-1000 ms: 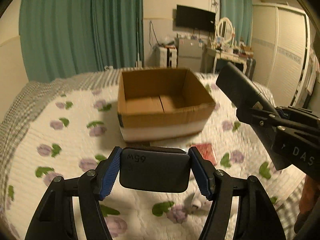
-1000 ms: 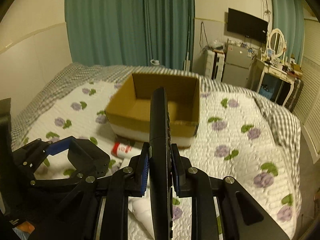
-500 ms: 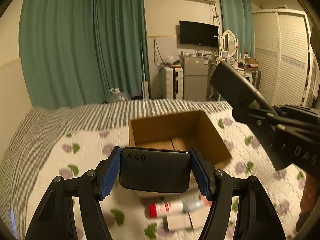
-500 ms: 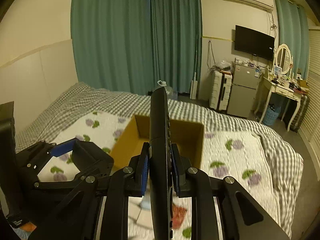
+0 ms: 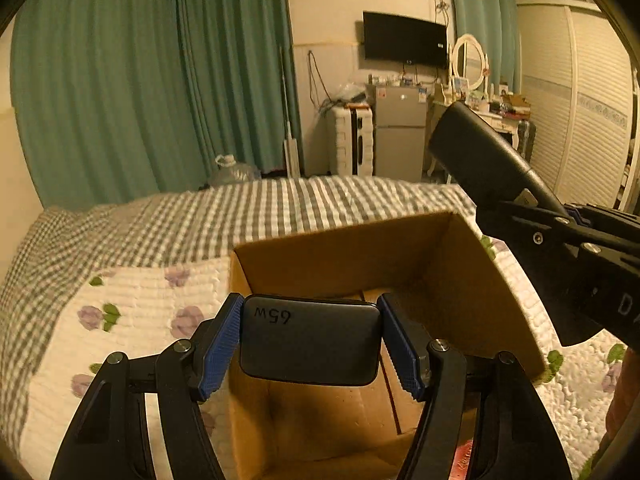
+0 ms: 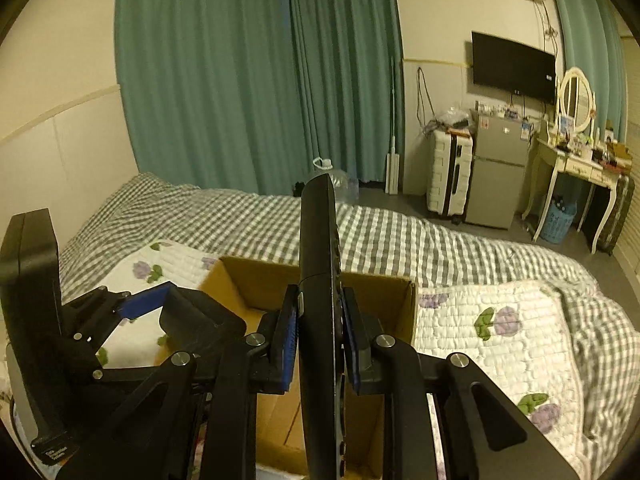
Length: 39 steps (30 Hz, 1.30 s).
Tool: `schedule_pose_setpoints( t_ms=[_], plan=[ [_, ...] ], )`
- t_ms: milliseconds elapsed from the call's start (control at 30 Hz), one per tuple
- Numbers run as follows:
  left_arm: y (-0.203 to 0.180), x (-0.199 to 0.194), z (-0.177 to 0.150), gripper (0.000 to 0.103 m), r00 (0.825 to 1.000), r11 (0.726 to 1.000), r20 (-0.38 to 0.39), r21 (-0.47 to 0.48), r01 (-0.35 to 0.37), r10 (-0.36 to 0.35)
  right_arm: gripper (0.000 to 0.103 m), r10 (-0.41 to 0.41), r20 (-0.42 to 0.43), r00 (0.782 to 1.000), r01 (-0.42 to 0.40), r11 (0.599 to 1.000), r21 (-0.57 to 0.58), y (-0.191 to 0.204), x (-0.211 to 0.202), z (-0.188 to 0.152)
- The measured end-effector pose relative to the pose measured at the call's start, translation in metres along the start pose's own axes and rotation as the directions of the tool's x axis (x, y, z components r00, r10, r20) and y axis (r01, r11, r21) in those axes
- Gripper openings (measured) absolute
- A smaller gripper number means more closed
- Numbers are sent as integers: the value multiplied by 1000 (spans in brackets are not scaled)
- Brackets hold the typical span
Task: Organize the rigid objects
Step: 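Carry the remote and black charger into the box while both grippers open, then grasp the white bottle-shaped plug device with the right gripper while the left gripper approaches the white charger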
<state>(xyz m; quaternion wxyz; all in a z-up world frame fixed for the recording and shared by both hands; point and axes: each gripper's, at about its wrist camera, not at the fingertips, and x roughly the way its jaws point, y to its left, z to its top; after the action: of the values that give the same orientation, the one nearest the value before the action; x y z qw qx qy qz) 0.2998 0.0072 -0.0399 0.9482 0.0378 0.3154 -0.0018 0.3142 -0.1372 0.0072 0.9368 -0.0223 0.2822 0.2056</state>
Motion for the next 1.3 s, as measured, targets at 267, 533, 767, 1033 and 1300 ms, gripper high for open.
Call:
schedule_pose_setpoints(
  t_ms=[267,533,767,1033,1300],
  plan=[
    [-8,18,-15,71,999,1000,-43,7,6,-5,19,-13,-57,998,13,1000,10,-14,27,-17],
    [3,-1,-12,71,999,1000,-31,-18,-19,18,19,-9,-56,998,10,1000,23,-17,23,-15],
    [19,-10,-23,71,998,998,-48,-60,-34,31,19,17,-103,995,-14,999,30,-11,41,-28],
    [25,-38,-32,72,998,997,-64,-72,-23,18,70,-30,-18,999,31,998,56,-13,-5,-33],
    [35,-101,-50,72,998,996,-58,-90,1,-6,70,-43,-11,999,43,999,21,16,-90,-68]
  ],
)
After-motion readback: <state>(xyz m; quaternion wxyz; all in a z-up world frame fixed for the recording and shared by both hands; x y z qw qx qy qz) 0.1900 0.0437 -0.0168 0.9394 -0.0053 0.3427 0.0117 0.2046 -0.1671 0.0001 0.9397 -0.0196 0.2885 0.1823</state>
